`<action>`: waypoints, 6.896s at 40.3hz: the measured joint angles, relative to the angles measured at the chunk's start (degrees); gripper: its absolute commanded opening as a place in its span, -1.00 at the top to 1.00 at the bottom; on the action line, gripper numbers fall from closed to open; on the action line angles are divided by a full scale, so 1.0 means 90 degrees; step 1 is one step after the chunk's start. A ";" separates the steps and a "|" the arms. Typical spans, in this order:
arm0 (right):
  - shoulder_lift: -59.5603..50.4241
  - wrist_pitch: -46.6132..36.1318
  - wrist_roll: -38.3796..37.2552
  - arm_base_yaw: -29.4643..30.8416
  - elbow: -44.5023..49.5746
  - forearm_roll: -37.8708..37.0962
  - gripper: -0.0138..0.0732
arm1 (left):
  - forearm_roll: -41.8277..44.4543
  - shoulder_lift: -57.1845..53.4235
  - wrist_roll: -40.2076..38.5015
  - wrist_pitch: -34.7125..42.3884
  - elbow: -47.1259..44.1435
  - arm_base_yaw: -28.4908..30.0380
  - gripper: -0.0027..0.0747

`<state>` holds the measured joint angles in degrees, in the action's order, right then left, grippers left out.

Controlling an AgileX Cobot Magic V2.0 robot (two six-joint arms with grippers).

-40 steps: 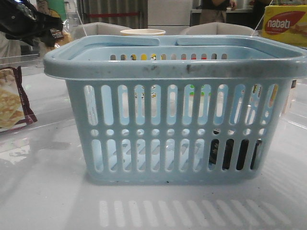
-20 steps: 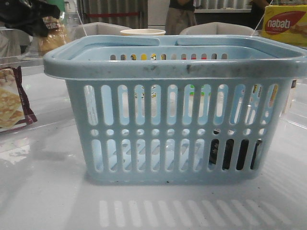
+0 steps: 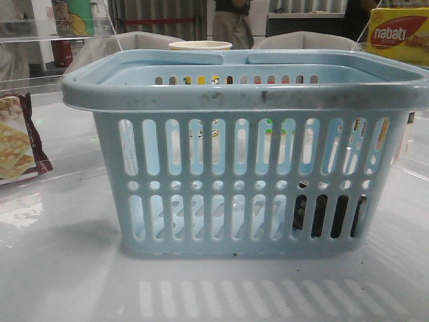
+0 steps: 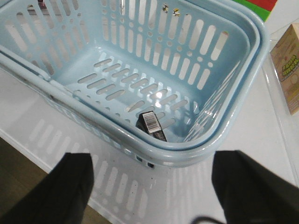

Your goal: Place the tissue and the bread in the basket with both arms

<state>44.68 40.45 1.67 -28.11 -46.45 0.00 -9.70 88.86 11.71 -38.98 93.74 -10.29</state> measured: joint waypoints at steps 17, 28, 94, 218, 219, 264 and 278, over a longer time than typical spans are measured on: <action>0.0000 0.0000 0.0000 0.0000 0.0000 0.0000 -0.75 | -0.0011 -0.0452 0.0391 -0.0676 -0.0436 -0.2566 0.70; 0.0000 0.0010 0.0000 0.0000 0.0000 0.0000 -0.75 | -0.0051 -0.0131 0.0391 0.0102 -0.1270 -0.3128 0.10; 0.0000 0.0045 0.0000 0.0000 0.0000 0.0000 -0.75 | -0.0170 -0.6882 0.0156 -0.0853 -0.5962 -0.1248 -0.21; 0.0000 0.0352 0.0000 0.0000 0.0000 0.0000 0.55 | 0.0906 -0.9913 -0.0723 0.4092 -1.0461 0.0876 0.70; 0.0000 0.0352 0.0000 0.0000 0.0000 0.0000 0.55 | 0.0906 -0.9913 -0.0723 0.4092 -1.0461 0.0866 0.70; -0.1542 -0.0947 0.0000 0.1955 0.1133 0.0000 0.55 | 0.0906 -0.9913 -0.0729 0.4096 -1.0461 0.0866 0.70; -0.3841 -0.3228 0.0000 0.3276 0.4101 0.0000 0.55 | 0.0906 -0.9913 -0.0729 0.4096 -1.0461 0.0866 0.70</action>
<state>10.11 11.40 1.67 1.38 -9.53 0.00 -1.54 -0.36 5.15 -2.11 -0.41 -2.50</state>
